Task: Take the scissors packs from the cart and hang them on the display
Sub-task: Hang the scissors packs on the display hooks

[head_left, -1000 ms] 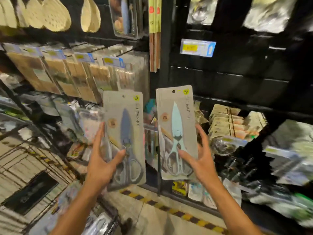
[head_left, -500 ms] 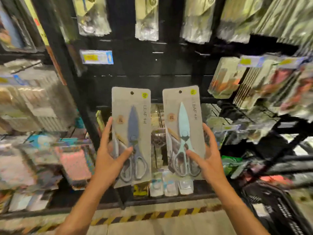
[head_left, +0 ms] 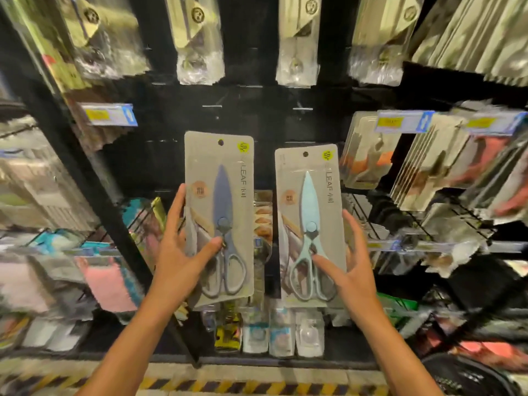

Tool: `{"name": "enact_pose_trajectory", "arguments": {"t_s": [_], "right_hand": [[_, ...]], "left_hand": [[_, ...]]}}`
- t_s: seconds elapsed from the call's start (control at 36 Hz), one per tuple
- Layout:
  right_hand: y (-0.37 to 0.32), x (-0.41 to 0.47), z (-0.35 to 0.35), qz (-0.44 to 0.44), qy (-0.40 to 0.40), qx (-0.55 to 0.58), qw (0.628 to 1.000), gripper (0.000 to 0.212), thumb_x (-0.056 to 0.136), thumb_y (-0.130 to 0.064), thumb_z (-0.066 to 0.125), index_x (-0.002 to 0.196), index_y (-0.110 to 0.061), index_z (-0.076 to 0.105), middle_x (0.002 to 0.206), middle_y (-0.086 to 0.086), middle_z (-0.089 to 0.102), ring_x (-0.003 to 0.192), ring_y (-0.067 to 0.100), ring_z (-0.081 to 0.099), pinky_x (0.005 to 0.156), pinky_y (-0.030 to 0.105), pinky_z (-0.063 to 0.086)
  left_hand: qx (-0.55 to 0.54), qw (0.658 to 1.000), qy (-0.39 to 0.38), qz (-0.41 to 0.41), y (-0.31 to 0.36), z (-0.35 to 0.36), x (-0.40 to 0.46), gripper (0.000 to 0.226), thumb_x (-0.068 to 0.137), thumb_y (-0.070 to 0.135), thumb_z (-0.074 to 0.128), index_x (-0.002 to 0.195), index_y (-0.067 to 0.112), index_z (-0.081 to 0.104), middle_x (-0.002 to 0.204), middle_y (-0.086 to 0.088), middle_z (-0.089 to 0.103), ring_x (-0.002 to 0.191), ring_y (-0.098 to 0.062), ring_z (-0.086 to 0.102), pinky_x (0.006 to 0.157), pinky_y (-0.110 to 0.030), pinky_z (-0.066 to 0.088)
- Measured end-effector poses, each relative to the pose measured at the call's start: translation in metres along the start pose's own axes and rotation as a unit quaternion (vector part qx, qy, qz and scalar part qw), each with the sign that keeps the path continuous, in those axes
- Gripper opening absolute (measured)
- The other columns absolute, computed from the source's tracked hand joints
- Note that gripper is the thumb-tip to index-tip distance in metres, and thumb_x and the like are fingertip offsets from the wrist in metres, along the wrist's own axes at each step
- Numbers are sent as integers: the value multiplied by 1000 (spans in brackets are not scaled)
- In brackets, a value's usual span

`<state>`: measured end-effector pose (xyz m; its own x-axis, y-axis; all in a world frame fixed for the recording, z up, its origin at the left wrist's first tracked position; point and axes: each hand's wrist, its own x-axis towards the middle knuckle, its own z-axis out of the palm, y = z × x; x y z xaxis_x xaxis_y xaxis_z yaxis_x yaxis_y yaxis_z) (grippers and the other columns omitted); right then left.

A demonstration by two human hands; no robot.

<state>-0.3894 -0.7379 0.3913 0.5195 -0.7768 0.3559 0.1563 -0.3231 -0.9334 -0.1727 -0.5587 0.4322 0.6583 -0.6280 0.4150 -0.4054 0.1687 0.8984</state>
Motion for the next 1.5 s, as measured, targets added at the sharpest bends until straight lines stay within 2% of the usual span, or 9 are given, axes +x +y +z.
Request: {"name": "enact_pose_trajectory", "arguments": {"t_s": [0.17, 0.36, 0.56, 0.72, 0.86, 0.97, 1.17, 1.28, 1.5], "right_hand": [[8, 29, 4, -4, -1, -2, 1000, 87, 87, 3, 73, 155, -30, 30, 138, -44, 45, 122, -7, 57, 88, 14, 54], [6, 59, 17, -8, 16, 5, 1000, 87, 89, 6, 70, 156, -29, 28, 127, -46, 54, 118, -6, 61, 87, 17, 56], [2, 80, 32, 1, 57, -1, 998, 88, 90, 3, 71, 155, -36, 29, 139, -21, 59, 124, 14, 63, 97, 41, 57], [6, 83, 42, 5, 67, -5, 998, 88, 88, 1, 73, 156, -36, 29, 144, -17, 55, 125, 14, 63, 98, 40, 58], [10, 87, 43, 3, 74, -8, 997, 89, 88, 0, 73, 156, -37, 29, 151, -12, 50, 128, 17, 61, 100, 46, 56], [14, 94, 42, -7, 61, -3, 998, 89, 86, -1, 73, 157, -33, 29, 143, -34, 49, 129, 16, 60, 100, 45, 56], [27, 104, 32, -1, 52, 22, 998, 89, 83, -12, 77, 157, -31, 30, 155, -14, 45, 132, 13, 58, 102, 39, 55], [39, 111, 27, -7, 41, 16, 999, 89, 86, -10, 78, 157, -35, 29, 159, -4, 42, 133, 18, 57, 102, 43, 55], [58, 131, 27, -7, -10, -67, 998, 89, 98, -12, 66, 158, -49, 12, 153, -39, 33, 137, -3, 47, 108, 28, 48]], "left_hand": [[-3, 1000, 8, 8, -5, 6, 17, 98, 88, 0, 72, 160, 44, 22, 151, 40, 38, 134, 4, 52, 94, -11, 52], [9, 999, -35, 14, -24, -8, 50, 99, 87, 11, 77, 157, 53, 21, 163, 21, 34, 147, -14, 44, 114, -53, 45], [-16, 998, -59, 23, -36, -14, 79, 98, 86, 18, 77, 155, 57, 20, 160, 10, 42, 141, -15, 51, 110, -51, 50], [-4, 998, -60, 14, -53, -18, 98, 99, 85, 29, 82, 154, 62, 19, 161, 0, 42, 143, -28, 48, 111, -60, 46], [-35, 996, -78, 35, -50, -13, 100, 100, 86, 10, 77, 155, 57, 21, 160, 7, 43, 136, -13, 56, 105, -37, 55], [-57, 994, -79, 46, -49, -8, 102, 99, 87, 5, 75, 155, 54, 22, 159, 3, 45, 134, -18, 59, 96, -23, 57], [-42, 995, -65, 62, -42, 3, 108, 97, 88, 6, 74, 161, 41, 19, 160, 9, 43, 136, -14, 56, 99, -25, 56], [-46, 995, -64, 55, -44, 8, 109, 98, 87, 12, 75, 160, 45, 19, 162, 7, 40, 140, -16, 53, 106, -43, 54], [-41, 996, -47, 60, -43, 17, 118, 97, 89, 12, 77, 159, 50, 20, 163, 3, 40, 141, -22, 52, 108, -59, 49]]}}
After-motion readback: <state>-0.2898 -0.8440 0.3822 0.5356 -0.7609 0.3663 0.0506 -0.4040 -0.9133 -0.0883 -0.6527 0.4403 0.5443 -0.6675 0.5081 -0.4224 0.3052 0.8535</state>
